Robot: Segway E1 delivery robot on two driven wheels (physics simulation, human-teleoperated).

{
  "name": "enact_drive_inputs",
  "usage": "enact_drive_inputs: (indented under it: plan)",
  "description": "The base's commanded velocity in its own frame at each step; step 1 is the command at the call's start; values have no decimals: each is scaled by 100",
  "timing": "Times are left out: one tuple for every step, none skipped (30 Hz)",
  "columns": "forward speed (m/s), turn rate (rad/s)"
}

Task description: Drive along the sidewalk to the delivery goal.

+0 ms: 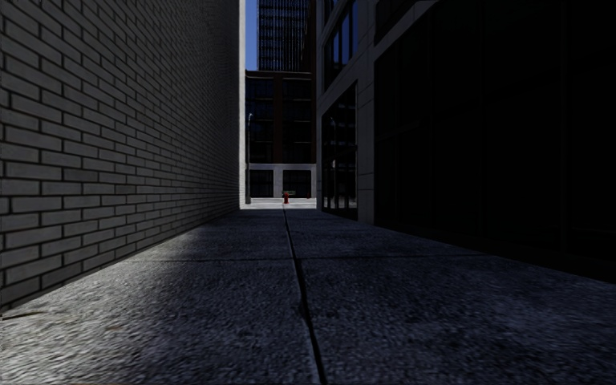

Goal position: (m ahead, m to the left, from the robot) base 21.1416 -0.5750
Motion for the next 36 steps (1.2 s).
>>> enact_drive_inputs:
  plan:
    - [200,0]
    - [200,0]
    - [200,0]
    - [200,0]
    - [200,0]
    - [200,0]
    - [200,0]
    - [200,0]
    - [200,0]
    - [200,0]
    - [200,0]
    - [200,0]
    - [200,0]
    - [200,0]
    - [200,0]
    - [200,0]
    - [200,0]
    - [200,0]
    - [200,0]
    - [200,0]
    - [200,0]
    - [200,0]
    - [200,0]
    - [200,1]
    - [200,8]
    - [200,14]
    - [200,14]
    - [200,17]
    - [200,19]
    - [200,21]
    - [200,24]
    - [200,24]
    - [200,27]
    - [200,31]
    - [200,34]
    - [200,34]
